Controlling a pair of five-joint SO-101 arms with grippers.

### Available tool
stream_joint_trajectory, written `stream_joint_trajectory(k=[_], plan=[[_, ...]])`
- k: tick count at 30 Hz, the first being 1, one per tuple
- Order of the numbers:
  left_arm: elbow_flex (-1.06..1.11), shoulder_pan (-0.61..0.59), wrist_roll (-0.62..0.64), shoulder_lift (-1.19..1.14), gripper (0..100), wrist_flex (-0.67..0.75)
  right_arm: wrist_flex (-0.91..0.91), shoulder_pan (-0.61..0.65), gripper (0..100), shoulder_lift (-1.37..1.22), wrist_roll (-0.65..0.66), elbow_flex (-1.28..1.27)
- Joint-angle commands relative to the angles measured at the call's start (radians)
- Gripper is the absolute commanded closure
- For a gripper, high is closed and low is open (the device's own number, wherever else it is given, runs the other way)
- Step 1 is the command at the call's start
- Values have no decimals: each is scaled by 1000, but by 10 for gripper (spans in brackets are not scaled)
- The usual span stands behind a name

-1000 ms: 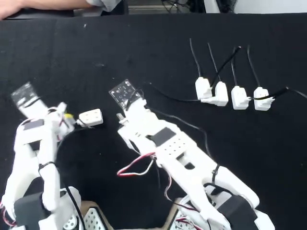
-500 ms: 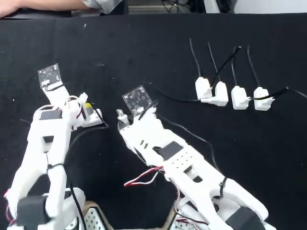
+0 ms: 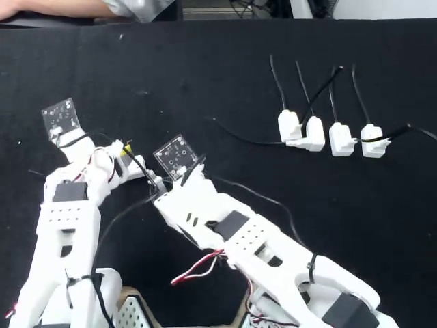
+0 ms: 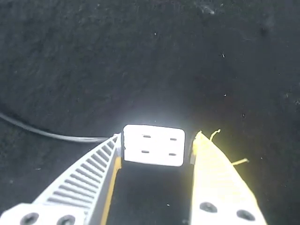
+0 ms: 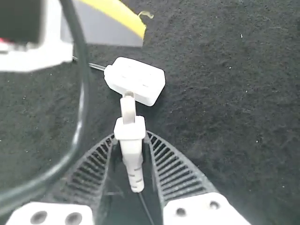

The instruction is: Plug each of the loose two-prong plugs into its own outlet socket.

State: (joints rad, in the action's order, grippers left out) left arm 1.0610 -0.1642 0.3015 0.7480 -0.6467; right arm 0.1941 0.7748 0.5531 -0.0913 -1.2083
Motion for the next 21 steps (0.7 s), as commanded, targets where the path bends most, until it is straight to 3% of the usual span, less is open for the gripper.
stream_joint_trajectory(k=[1, 17, 21], plan=[[7, 56, 26, 64, 762, -2, -29, 15, 987, 44, -11, 4], [131, 122, 23, 293, 758, 3, -29, 14, 987, 44, -11, 4], [133, 176, -68, 288, 759, 3, -29, 14, 987, 44, -11, 2]])
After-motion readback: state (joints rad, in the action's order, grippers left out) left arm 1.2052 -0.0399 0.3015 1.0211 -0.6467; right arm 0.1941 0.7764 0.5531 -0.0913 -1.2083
